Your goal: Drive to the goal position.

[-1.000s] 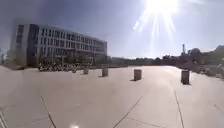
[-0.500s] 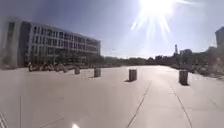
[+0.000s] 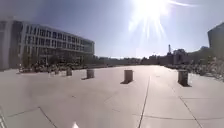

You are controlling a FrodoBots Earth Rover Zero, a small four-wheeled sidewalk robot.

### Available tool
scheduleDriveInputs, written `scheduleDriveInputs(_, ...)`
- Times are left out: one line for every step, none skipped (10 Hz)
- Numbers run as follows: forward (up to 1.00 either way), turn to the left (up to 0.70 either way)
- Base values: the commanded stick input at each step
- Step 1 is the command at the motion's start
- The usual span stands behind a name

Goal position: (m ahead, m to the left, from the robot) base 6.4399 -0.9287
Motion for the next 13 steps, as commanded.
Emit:
scheduleDriveInputs(0.70,-0.14)
scheduleDriveInputs(0.70,-0.14)
scheduleDriveInputs(0.70,-0.14)
scheduleDriveInputs(0.70,-0.14)
scheduleDriveInputs(0.70,-0.14)
scheduleDriveInputs(0.70,-0.14)
scheduleDriveInputs(0.70,-0.14)
scheduleDriveInputs(0.70,-0.14)
scheduleDriveInputs(0.70,-0.14)
scheduleDriveInputs(0.70,-0.14)
scheduleDriveInputs(0.70,-0.14)
scheduleDriveInputs(0.70,-0.14)
scheduleDriveInputs(0.70,-0.14)
